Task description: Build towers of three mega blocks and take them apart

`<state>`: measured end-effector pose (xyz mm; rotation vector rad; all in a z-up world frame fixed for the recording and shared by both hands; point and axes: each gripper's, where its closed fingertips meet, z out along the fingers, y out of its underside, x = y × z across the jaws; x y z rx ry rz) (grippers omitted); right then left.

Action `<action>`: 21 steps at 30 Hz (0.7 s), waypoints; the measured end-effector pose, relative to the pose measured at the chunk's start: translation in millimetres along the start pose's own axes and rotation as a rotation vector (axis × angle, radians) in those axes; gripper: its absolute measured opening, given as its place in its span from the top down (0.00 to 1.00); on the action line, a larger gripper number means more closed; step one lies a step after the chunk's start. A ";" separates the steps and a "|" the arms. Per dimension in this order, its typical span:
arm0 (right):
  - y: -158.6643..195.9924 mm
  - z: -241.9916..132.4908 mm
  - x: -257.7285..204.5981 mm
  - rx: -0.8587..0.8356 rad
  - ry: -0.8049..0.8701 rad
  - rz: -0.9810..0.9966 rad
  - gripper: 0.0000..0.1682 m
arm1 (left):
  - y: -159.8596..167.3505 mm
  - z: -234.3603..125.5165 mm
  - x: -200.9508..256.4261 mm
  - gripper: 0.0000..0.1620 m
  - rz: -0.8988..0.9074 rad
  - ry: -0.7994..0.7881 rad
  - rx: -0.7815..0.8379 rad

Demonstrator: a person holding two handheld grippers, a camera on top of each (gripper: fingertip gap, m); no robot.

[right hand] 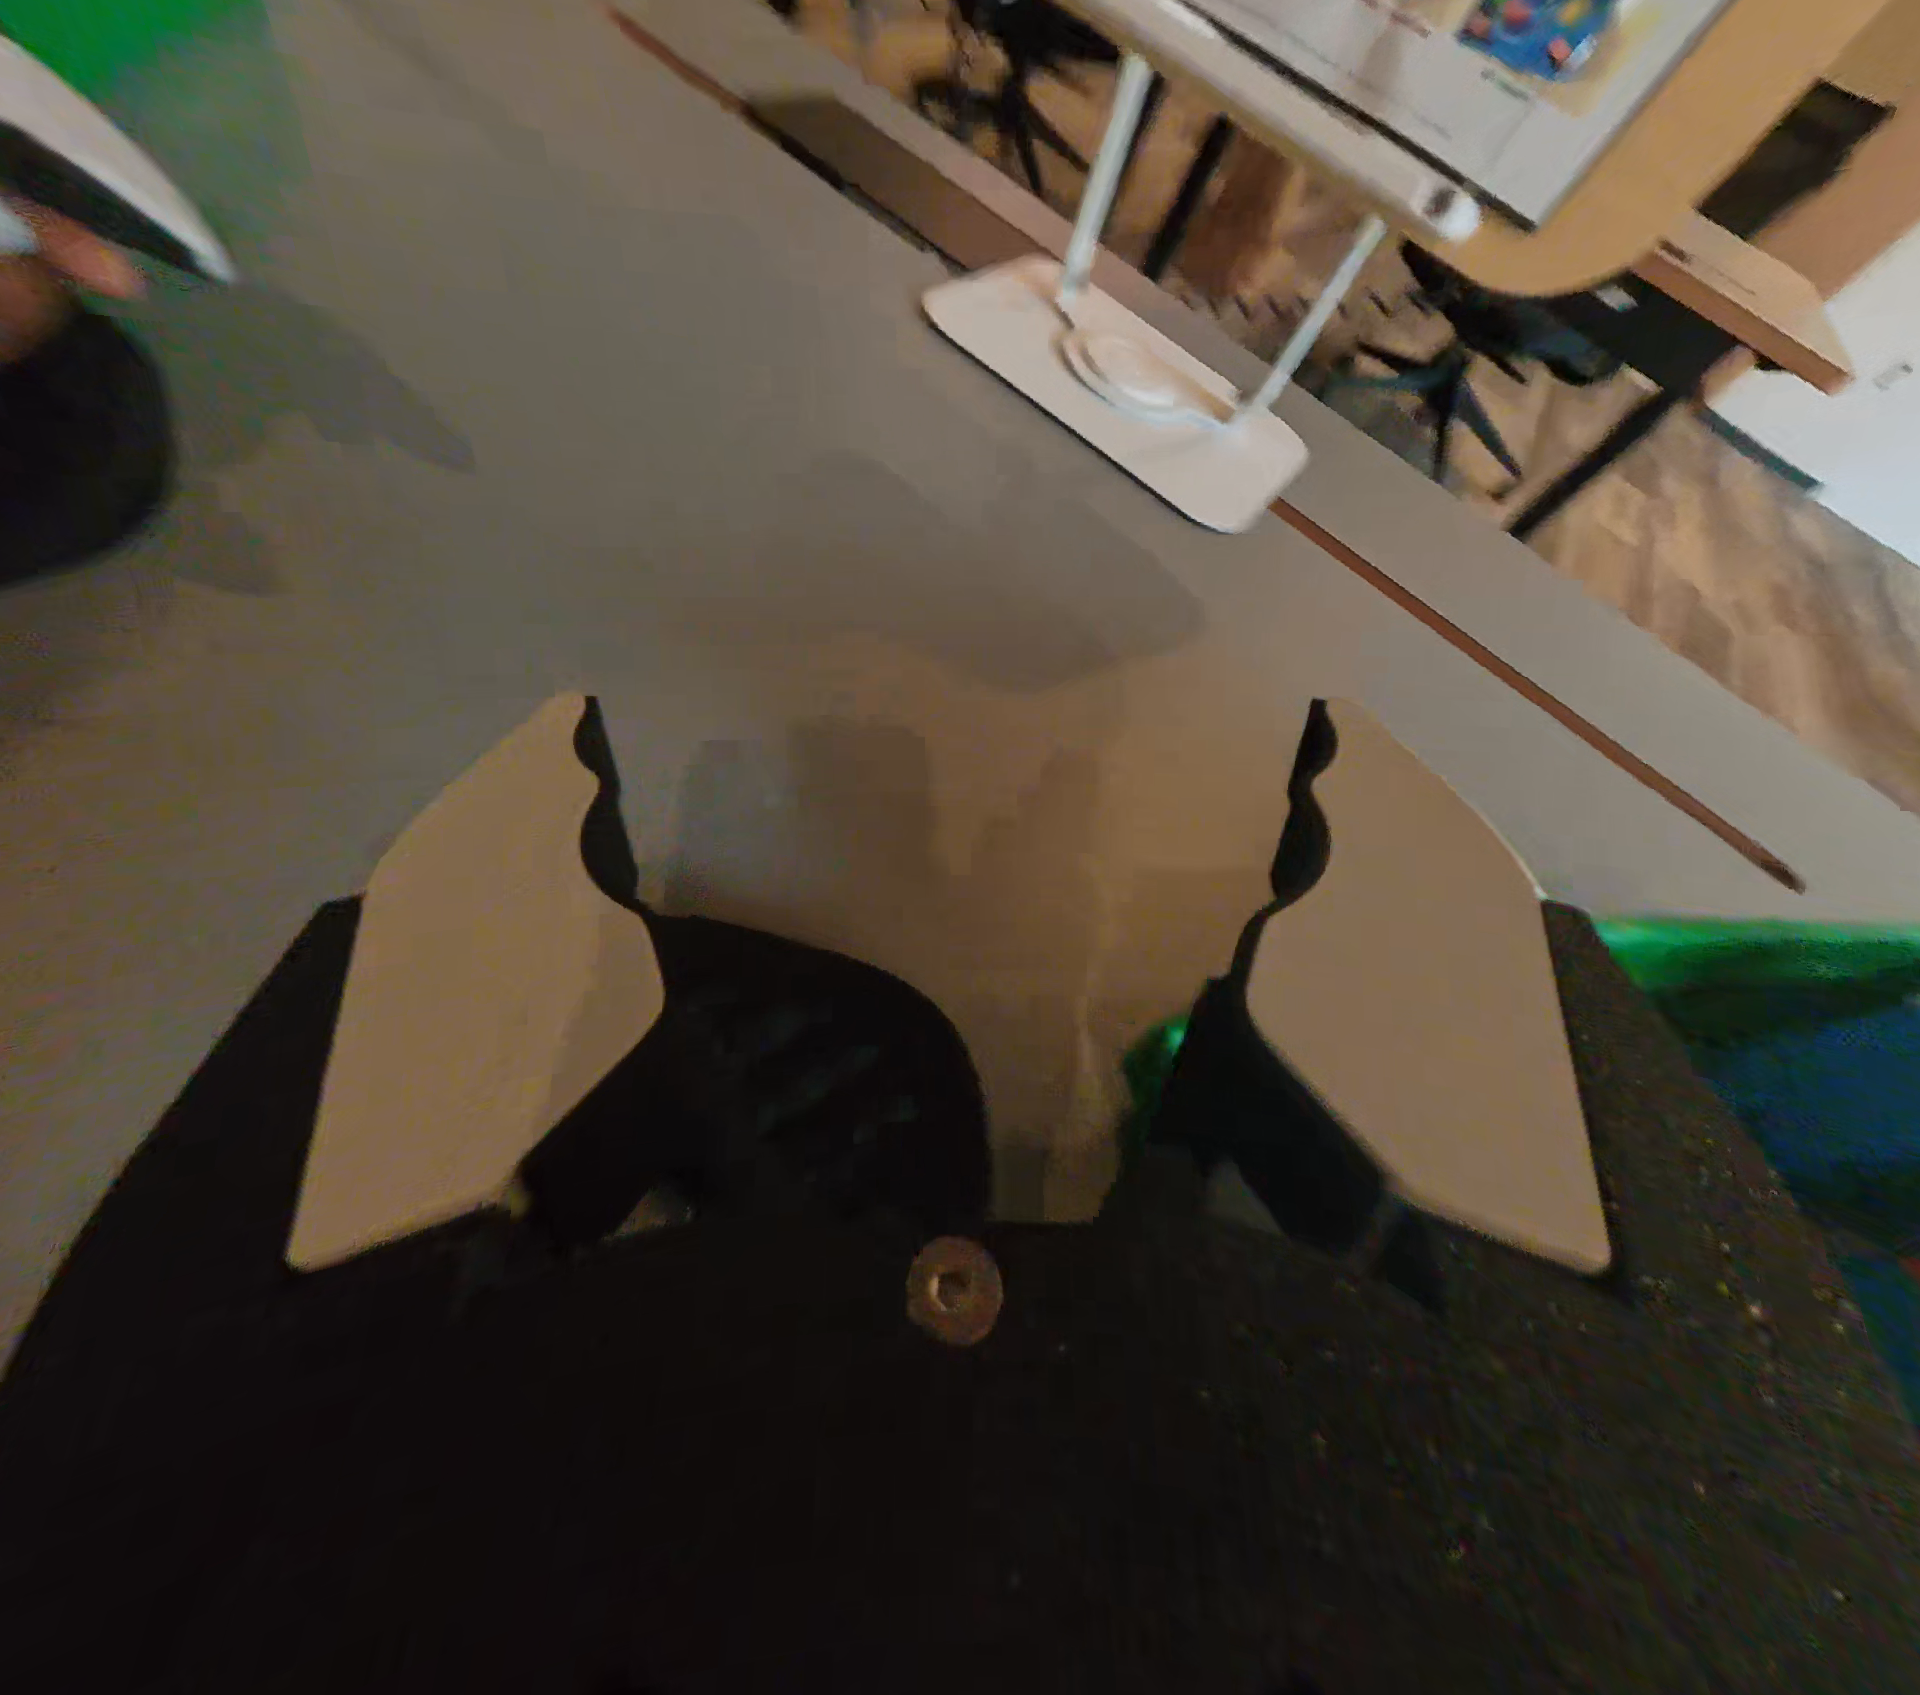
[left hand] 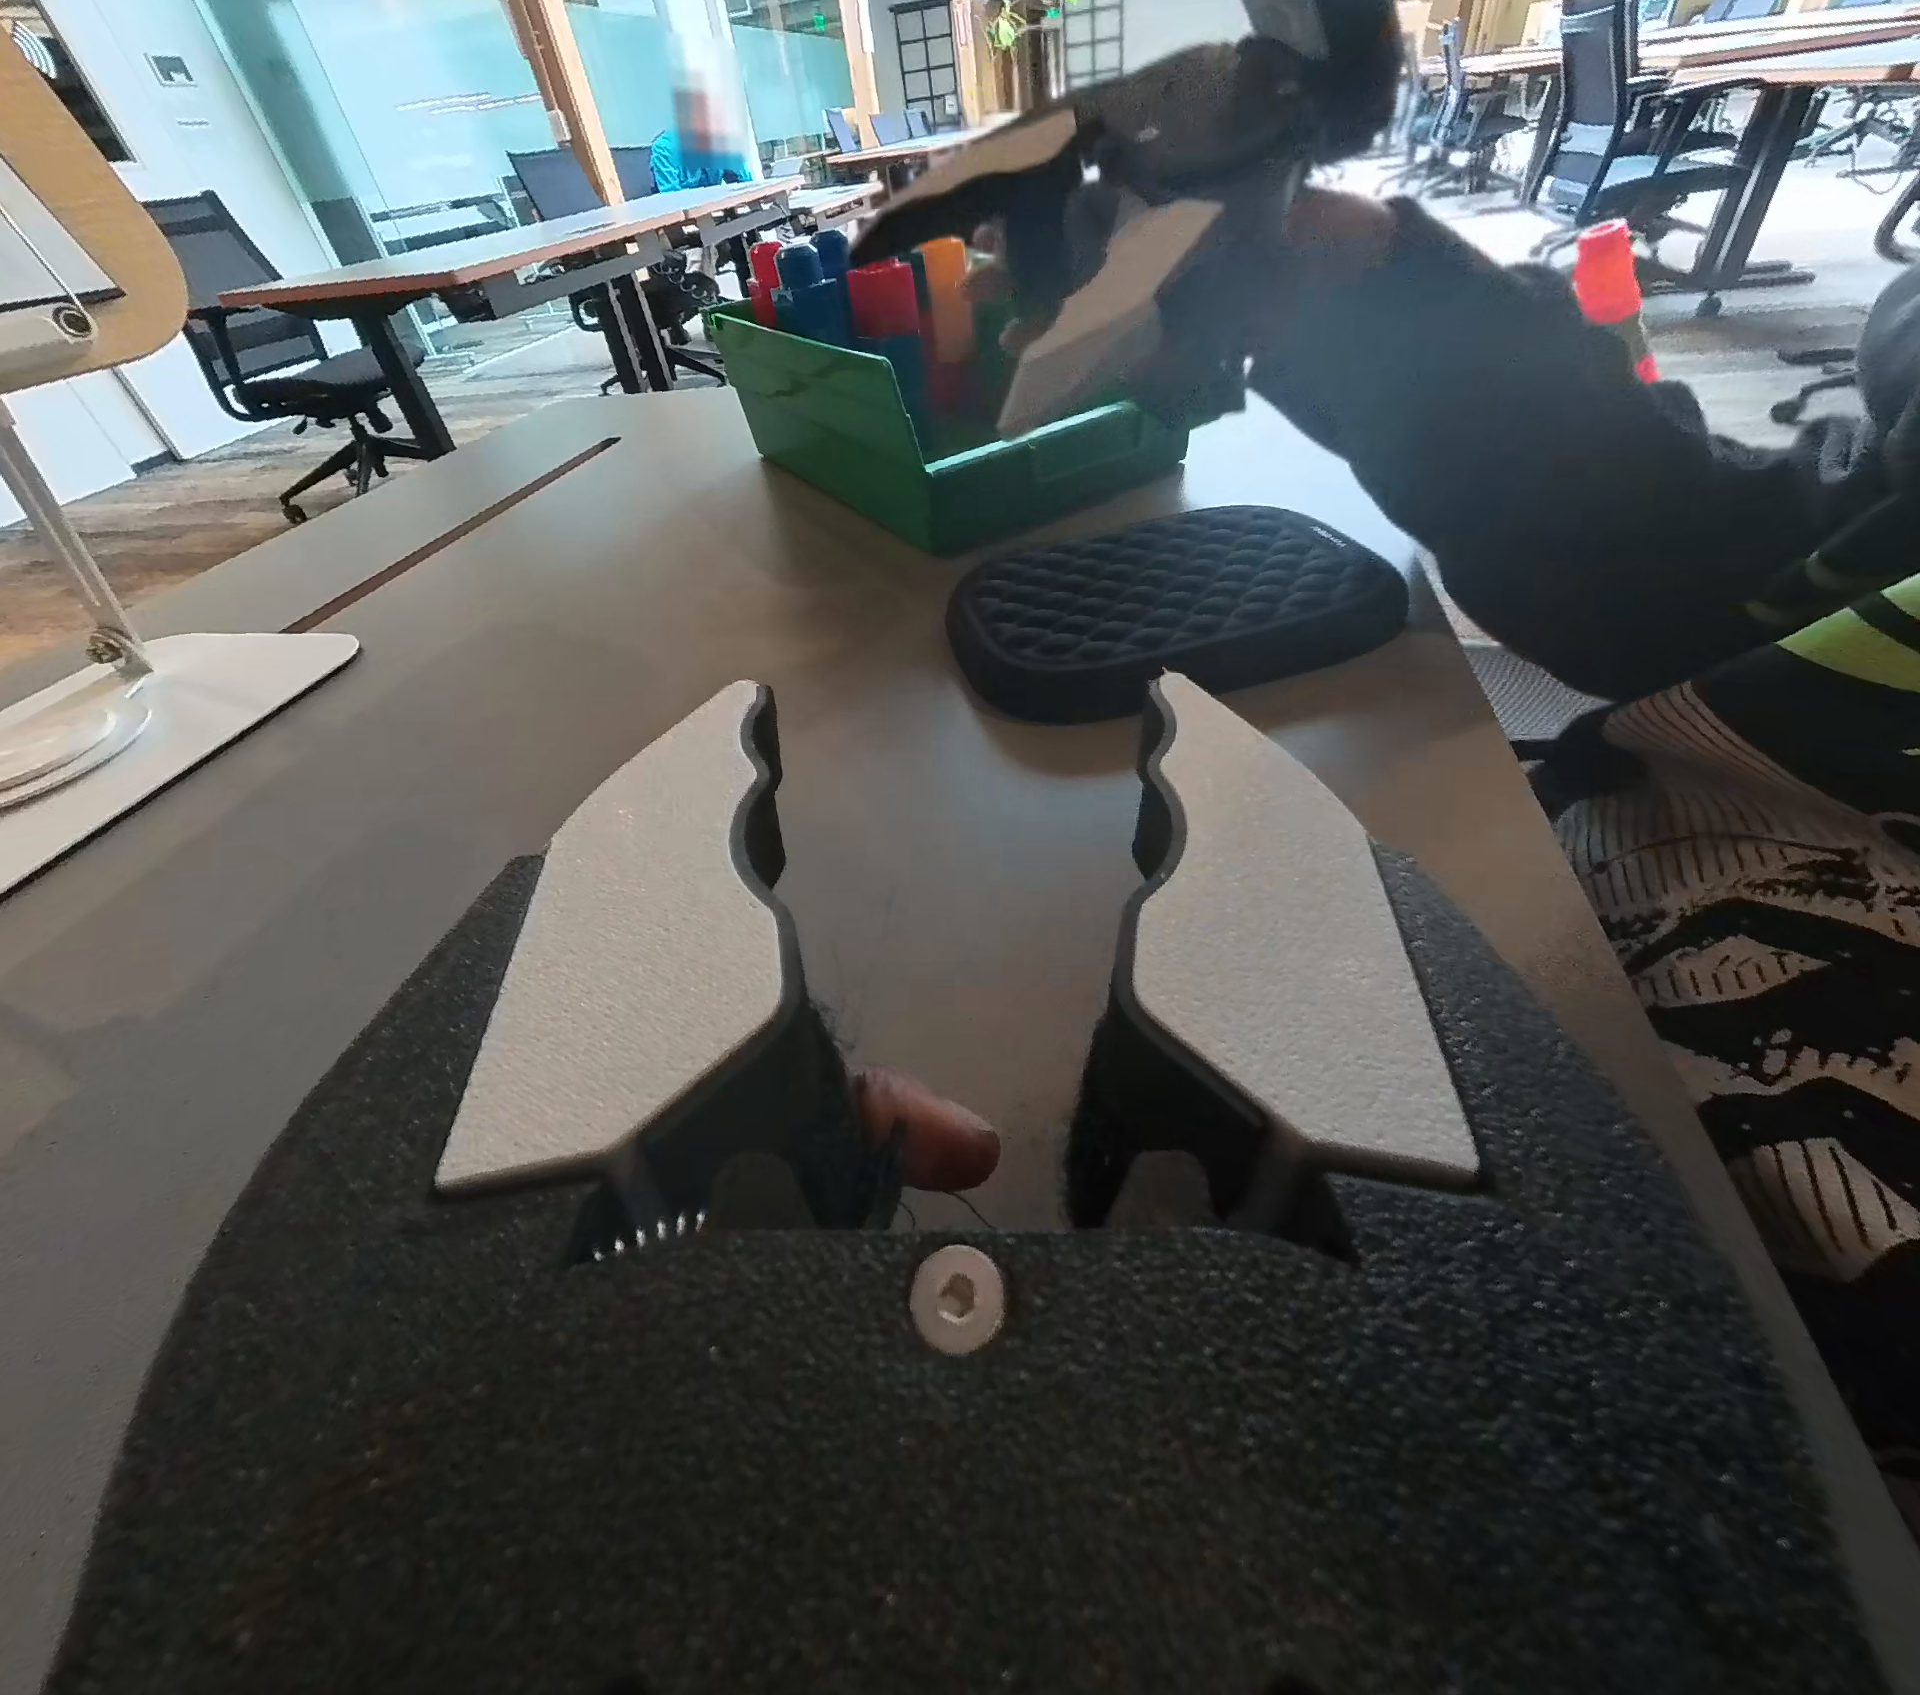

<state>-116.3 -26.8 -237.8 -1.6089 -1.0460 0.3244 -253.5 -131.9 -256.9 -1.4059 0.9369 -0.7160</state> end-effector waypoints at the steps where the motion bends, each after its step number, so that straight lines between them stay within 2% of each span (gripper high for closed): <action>1: -3.1 0.8 -9.7 0.057 -0.046 0.029 0.28 | -0.2 -0.1 -0.2 0.59 0.001 -0.003 0.001; 6: -5.9 3.8 -41.9 0.264 -0.221 0.229 0.28 | -2.4 -1.5 -5.8 0.61 -0.004 -0.046 0.011; 13: 3.8 10.4 -57.1 0.268 -0.276 0.219 0.32 | -22.2 -22.3 -24.8 0.60 -0.009 -0.209 0.019; 17: 5.6 11.6 -57.0 0.262 -0.278 0.230 0.34 | -44.8 -68.4 -44.7 0.59 0.014 -0.392 -0.125; 21: 4.9 10.6 -57.1 0.272 -0.271 0.223 0.36 | -57.8 -151.2 -83.5 0.59 -0.027 -0.609 -0.382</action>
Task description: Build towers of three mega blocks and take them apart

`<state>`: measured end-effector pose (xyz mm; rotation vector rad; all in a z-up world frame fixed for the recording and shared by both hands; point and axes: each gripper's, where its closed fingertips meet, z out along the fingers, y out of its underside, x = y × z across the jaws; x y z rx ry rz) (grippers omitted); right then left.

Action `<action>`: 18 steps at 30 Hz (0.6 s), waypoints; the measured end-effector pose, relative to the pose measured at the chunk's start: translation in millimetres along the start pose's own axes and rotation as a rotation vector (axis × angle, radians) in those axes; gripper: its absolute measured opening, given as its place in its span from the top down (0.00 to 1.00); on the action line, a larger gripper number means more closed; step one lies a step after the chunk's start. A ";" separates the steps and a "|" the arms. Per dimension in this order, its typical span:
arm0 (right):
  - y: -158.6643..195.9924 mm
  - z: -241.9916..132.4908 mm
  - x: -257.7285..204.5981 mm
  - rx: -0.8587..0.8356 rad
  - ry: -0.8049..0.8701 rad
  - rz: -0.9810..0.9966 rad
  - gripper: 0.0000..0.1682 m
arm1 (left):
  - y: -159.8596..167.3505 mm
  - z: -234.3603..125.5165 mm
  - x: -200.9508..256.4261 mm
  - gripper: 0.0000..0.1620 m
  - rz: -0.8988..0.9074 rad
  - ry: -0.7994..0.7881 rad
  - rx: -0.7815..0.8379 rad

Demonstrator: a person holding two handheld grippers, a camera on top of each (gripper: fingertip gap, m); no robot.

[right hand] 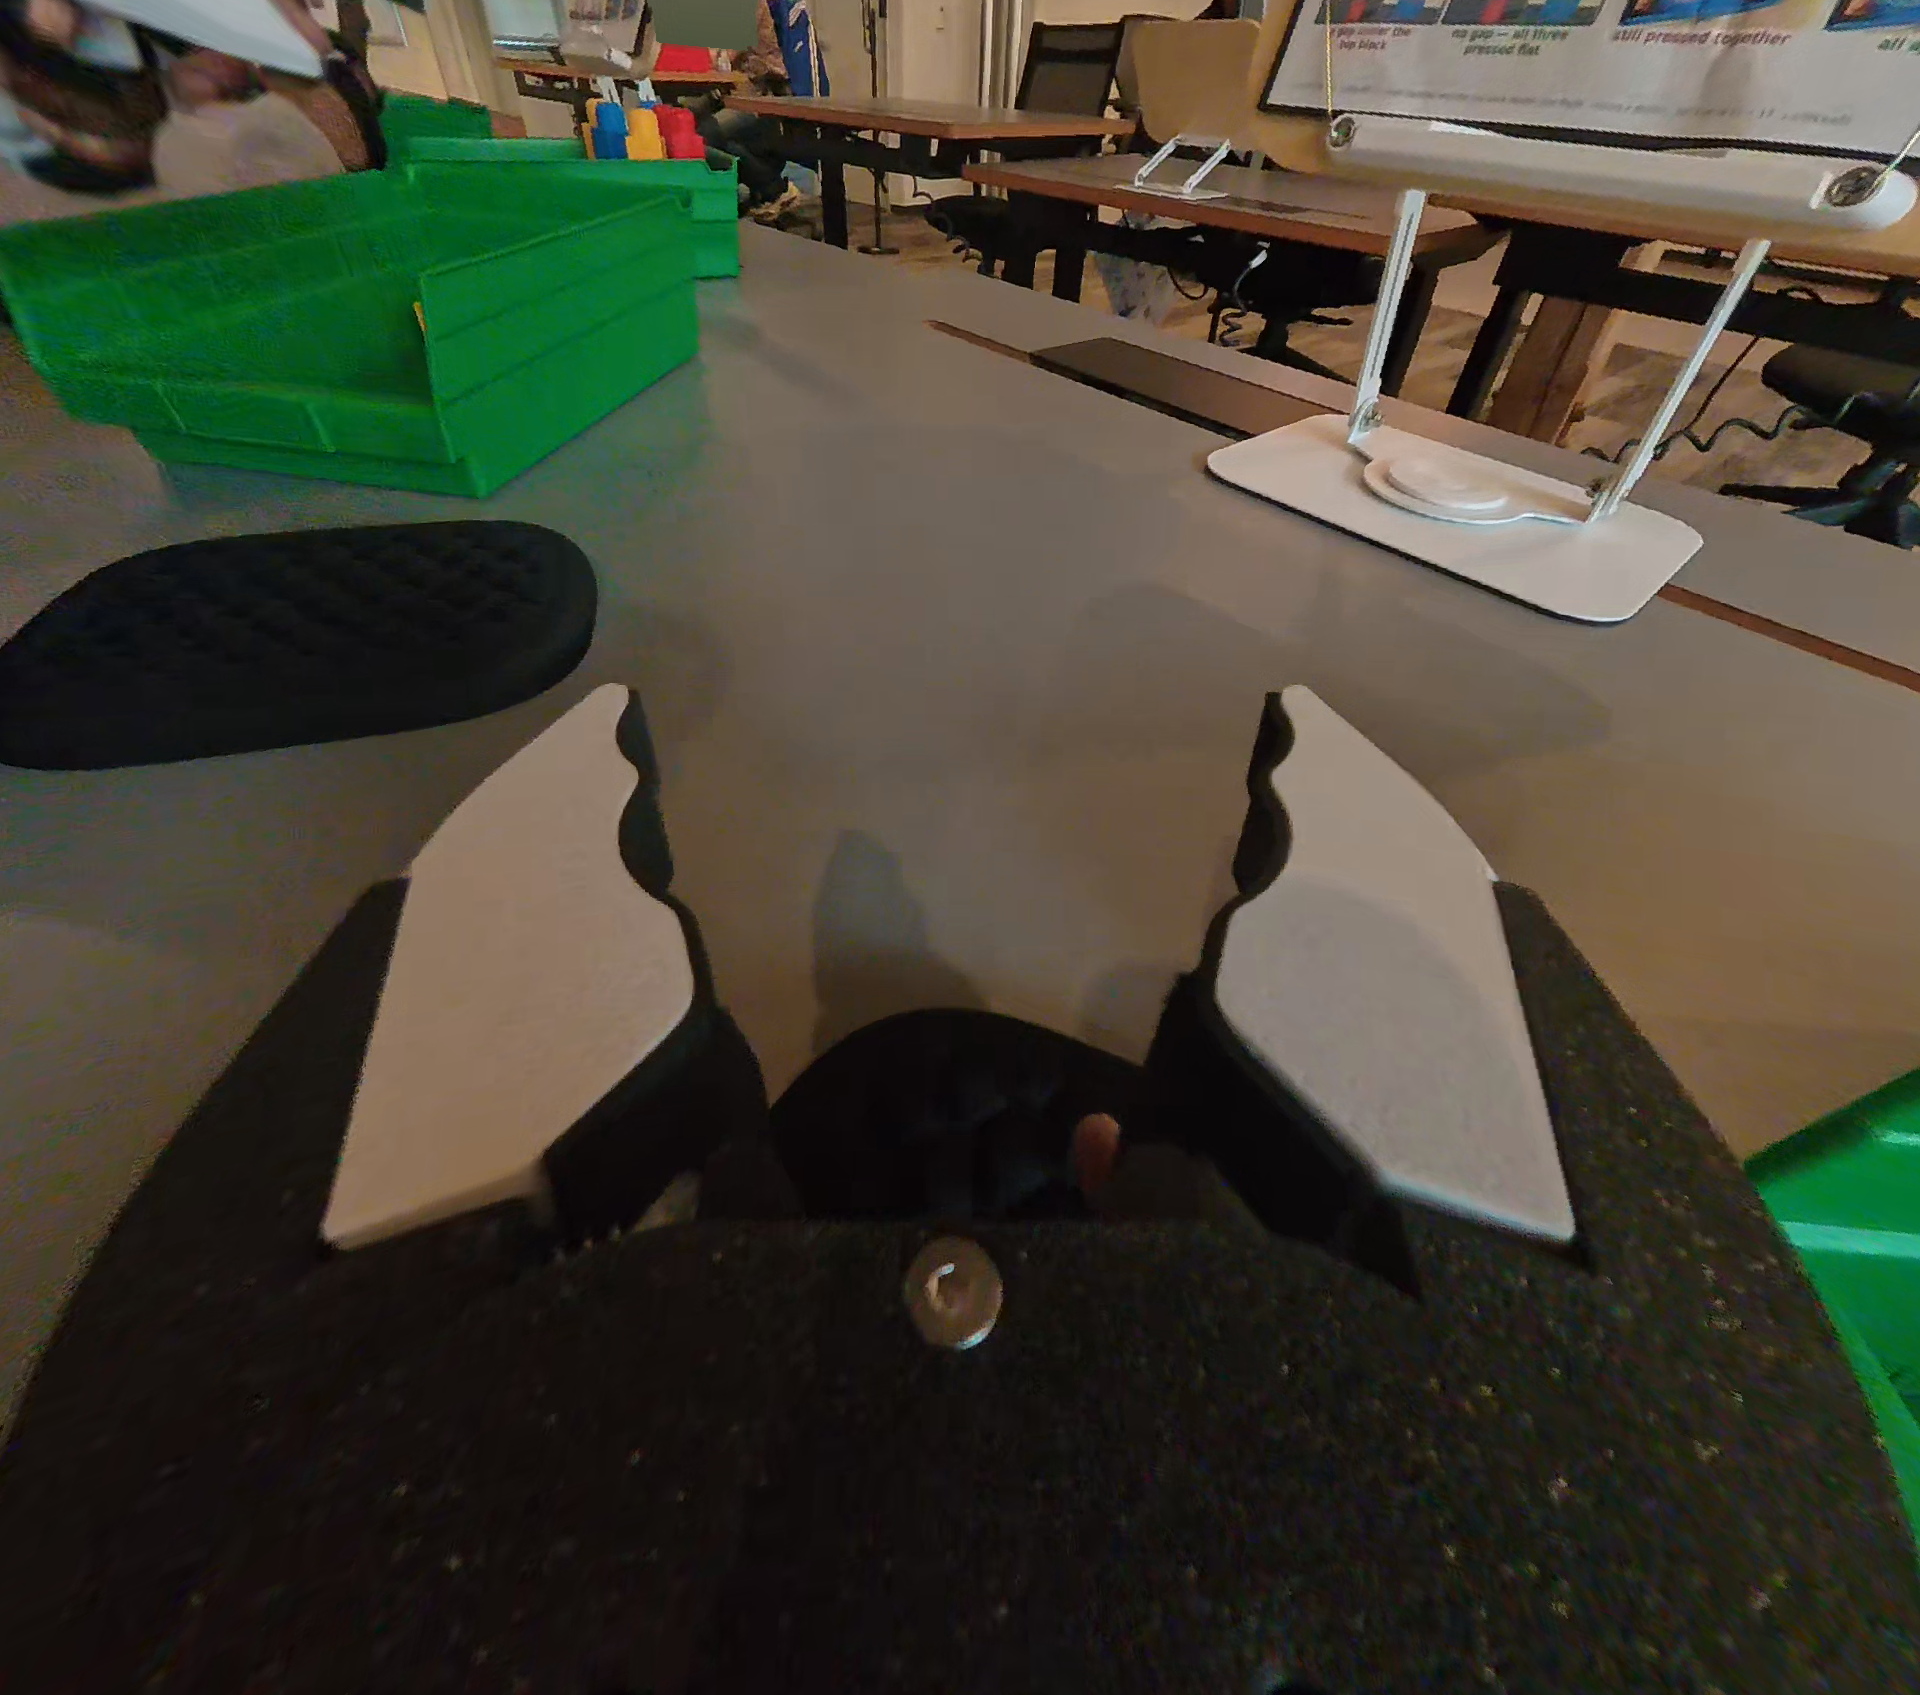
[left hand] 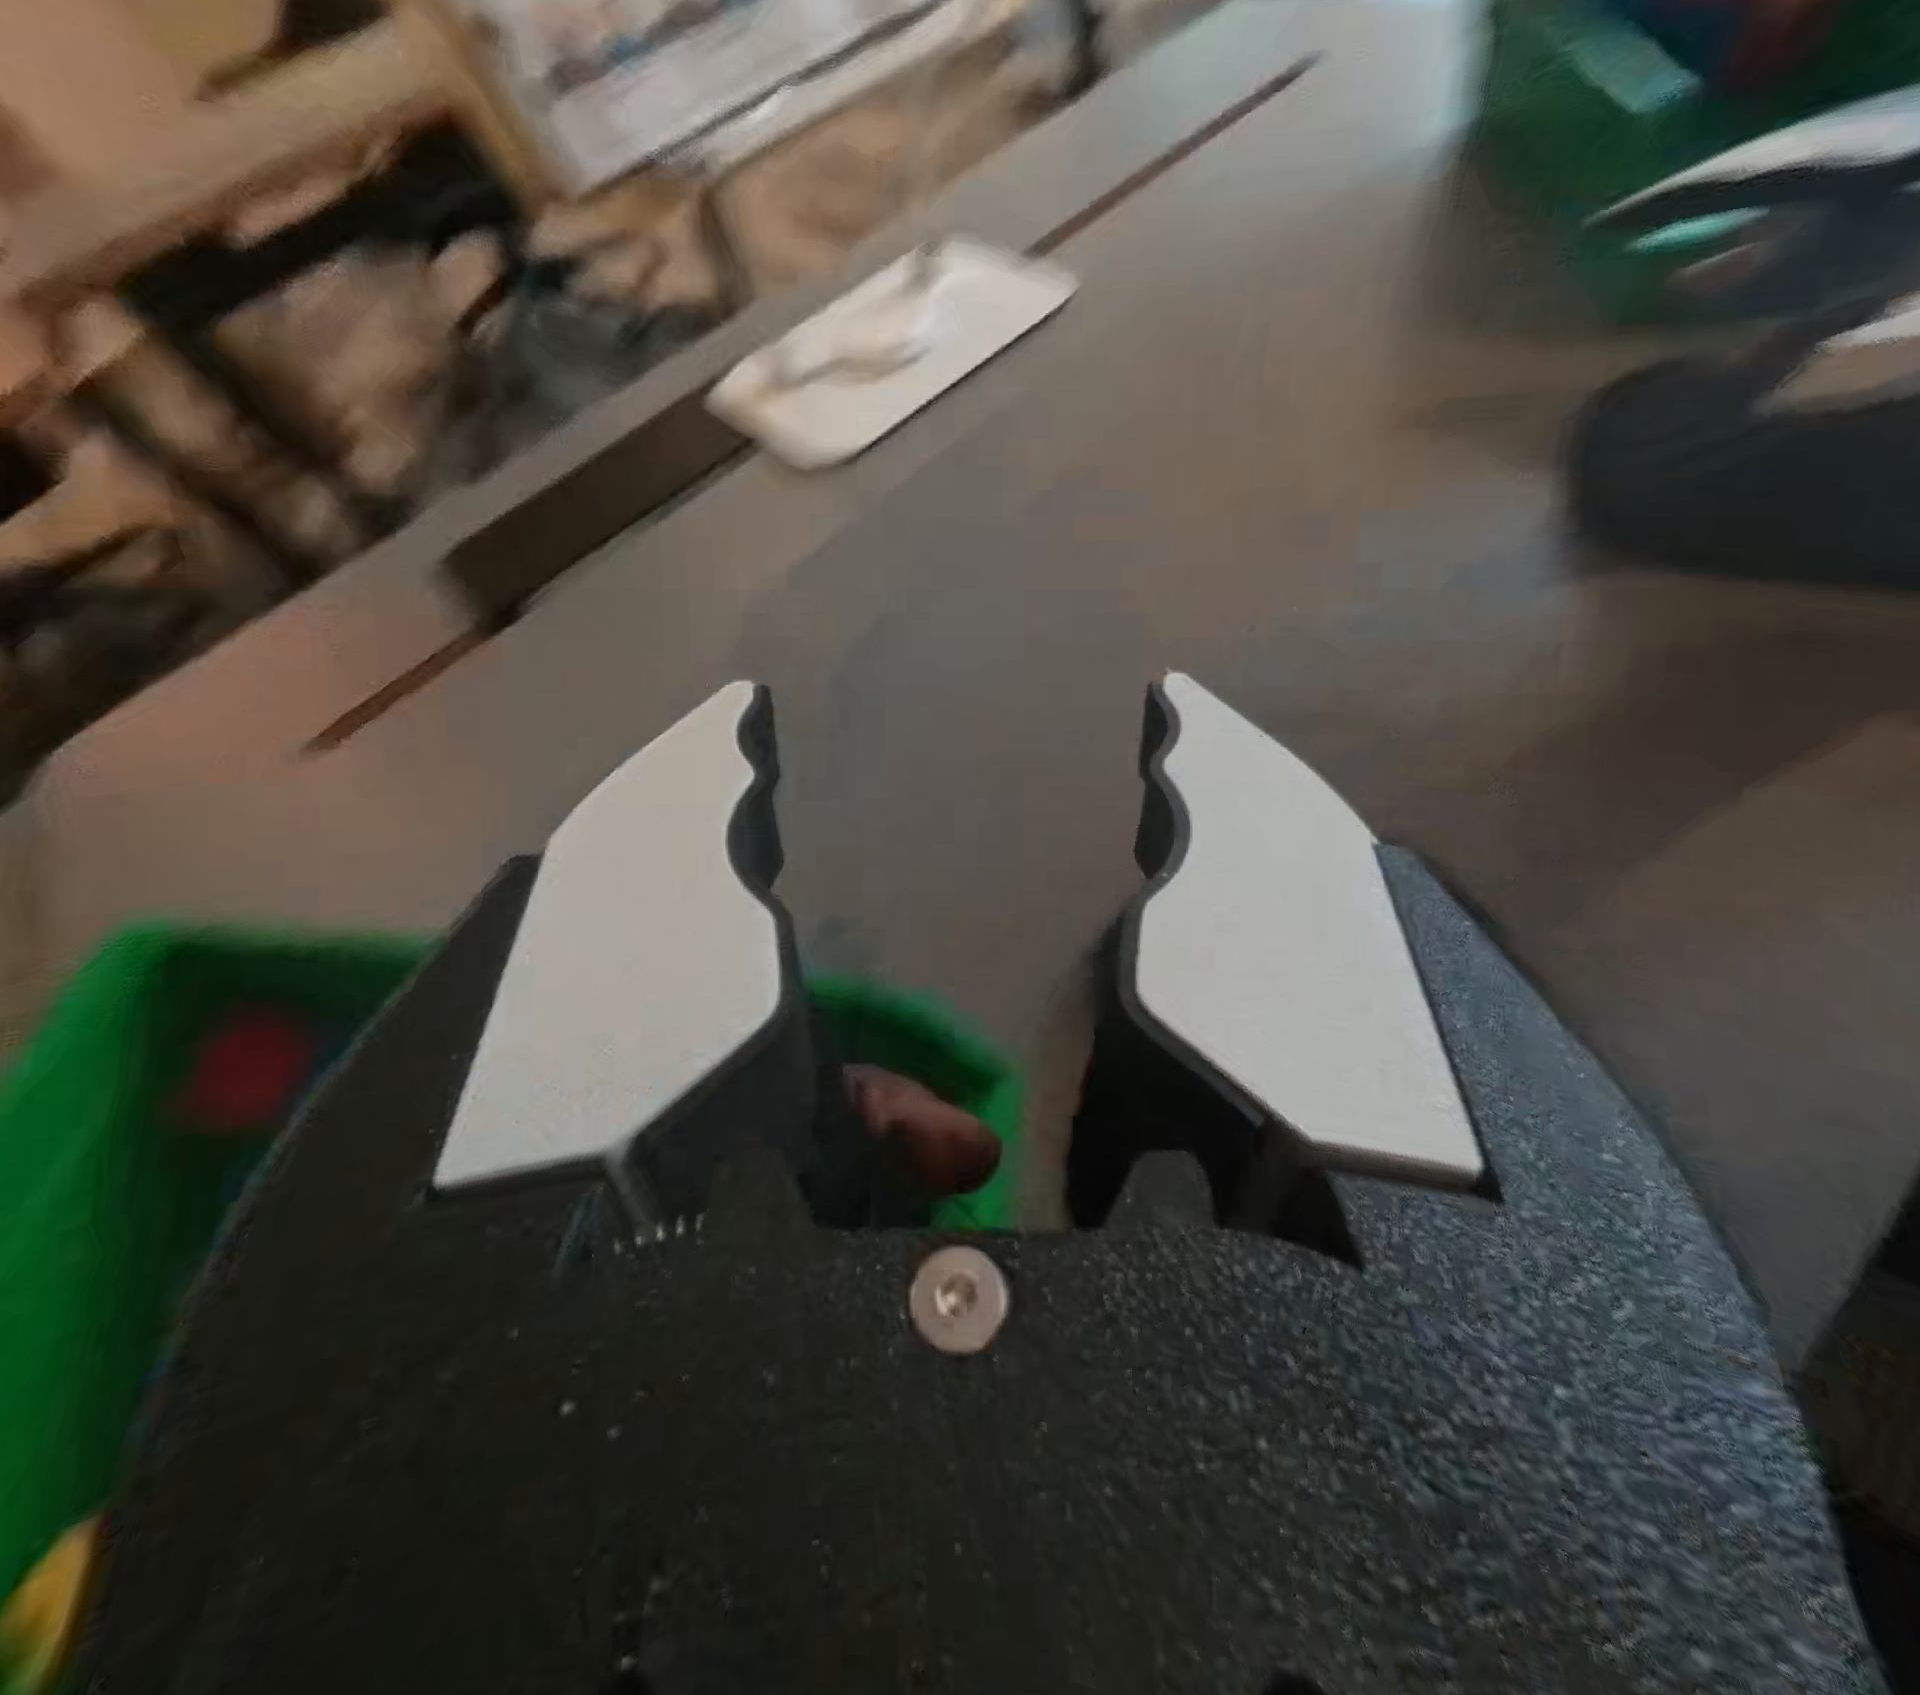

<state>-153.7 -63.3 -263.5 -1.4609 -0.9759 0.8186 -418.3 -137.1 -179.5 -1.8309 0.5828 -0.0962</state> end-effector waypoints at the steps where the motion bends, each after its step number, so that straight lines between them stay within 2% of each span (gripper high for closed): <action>1: -0.2 -0.2 -0.2 0.002 0.002 -0.004 0.36 | 10.3 -11.1 -28.2 0.59 -0.012 -0.090 -0.096; 4: -0.7 -0.5 -0.6 0.005 0.008 -0.016 0.37 | 48.1 -40.8 -107.4 0.58 -0.108 -0.357 -0.334; 6: -0.7 -0.5 -0.8 0.006 0.010 -0.022 0.37 | 77.0 -45.5 -133.0 0.57 -0.220 -0.419 -0.430; 9: -0.7 -0.4 -0.5 0.005 0.009 -0.019 0.37 | 123.3 -48.1 -159.1 0.57 -0.293 -0.543 -0.568; 12: -1.7 -1.1 -0.9 0.013 0.007 -0.019 0.37 | 157.9 -41.7 -170.5 0.56 -0.372 -0.611 -0.638; 15: -3.2 -2.3 -1.4 0.025 0.005 -0.024 0.37 | 184.4 -36.1 -180.3 0.56 -0.459 -0.658 -0.681; 18: -4.3 -3.3 -1.0 0.035 0.006 -0.022 0.38 | 196.7 -28.5 -184.5 0.56 -0.554 -0.661 -0.659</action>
